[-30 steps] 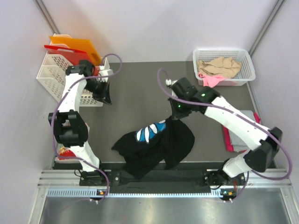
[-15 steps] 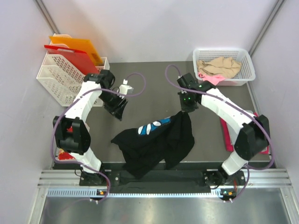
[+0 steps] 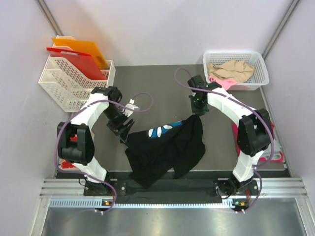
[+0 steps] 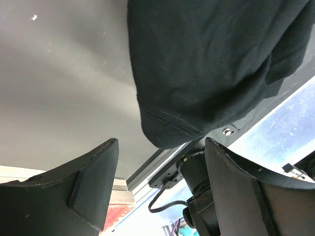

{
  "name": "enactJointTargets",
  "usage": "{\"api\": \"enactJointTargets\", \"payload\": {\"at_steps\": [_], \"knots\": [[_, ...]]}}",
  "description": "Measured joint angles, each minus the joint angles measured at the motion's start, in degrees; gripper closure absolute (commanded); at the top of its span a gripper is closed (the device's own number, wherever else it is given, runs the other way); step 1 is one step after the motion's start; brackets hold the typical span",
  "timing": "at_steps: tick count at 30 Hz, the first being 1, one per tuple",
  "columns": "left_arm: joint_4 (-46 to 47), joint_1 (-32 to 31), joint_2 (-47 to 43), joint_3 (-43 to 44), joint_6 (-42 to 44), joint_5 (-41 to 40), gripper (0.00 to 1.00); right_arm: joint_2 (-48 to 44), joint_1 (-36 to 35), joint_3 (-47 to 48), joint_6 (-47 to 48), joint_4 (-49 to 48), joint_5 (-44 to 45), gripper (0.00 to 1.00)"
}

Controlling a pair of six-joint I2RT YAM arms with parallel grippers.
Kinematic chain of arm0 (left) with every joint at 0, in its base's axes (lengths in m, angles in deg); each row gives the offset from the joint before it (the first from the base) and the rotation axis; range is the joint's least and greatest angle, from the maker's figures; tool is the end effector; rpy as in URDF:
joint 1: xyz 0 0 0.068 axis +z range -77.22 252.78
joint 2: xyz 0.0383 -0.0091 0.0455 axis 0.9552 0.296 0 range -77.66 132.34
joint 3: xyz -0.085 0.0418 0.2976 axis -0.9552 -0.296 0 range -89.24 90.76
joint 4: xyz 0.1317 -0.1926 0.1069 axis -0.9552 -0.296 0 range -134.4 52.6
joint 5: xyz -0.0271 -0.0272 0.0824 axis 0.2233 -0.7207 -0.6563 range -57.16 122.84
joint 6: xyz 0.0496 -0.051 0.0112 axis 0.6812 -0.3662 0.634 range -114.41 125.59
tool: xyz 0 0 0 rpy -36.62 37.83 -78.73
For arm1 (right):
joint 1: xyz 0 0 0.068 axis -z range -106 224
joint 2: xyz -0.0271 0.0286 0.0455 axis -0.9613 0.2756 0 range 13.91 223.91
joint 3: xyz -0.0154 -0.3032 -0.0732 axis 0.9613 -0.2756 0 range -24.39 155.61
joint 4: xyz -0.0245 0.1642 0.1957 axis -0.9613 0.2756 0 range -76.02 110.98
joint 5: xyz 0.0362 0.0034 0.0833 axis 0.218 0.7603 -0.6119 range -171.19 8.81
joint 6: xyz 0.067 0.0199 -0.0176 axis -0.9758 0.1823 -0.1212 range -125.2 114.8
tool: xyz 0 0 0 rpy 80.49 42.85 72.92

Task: Fold and stack the t-shirts
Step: Flatten out the tshirt

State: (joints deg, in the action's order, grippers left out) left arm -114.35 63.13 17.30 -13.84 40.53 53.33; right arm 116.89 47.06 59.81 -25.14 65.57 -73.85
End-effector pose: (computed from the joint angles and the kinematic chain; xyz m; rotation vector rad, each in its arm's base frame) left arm 0.2704 -0.0672 0.2643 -1.1305 -2.8397 0.5770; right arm 0.3418 0.1653 0.2645 -0.1386 2.7738 0.0277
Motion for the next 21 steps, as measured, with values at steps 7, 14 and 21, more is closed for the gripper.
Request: {"api": "enactJointTargets", "payload": {"at_steps": [7,14,21], "knots": [[0.0,-1.4,-0.5,-0.1,-0.3,1.5,0.25,0.5,0.1,0.3,0.4,-0.2,-0.4,1.0],[0.0,-1.7,0.9,-2.2,-0.3,2.8,0.28,0.5,0.1,1.1,0.4,0.2,-0.6,1.0],[0.2,-1.7,1.6,-4.5,-0.4,3.0,0.85,0.2,0.7,1.4,0.5,0.3,-1.0,1.0]]}}
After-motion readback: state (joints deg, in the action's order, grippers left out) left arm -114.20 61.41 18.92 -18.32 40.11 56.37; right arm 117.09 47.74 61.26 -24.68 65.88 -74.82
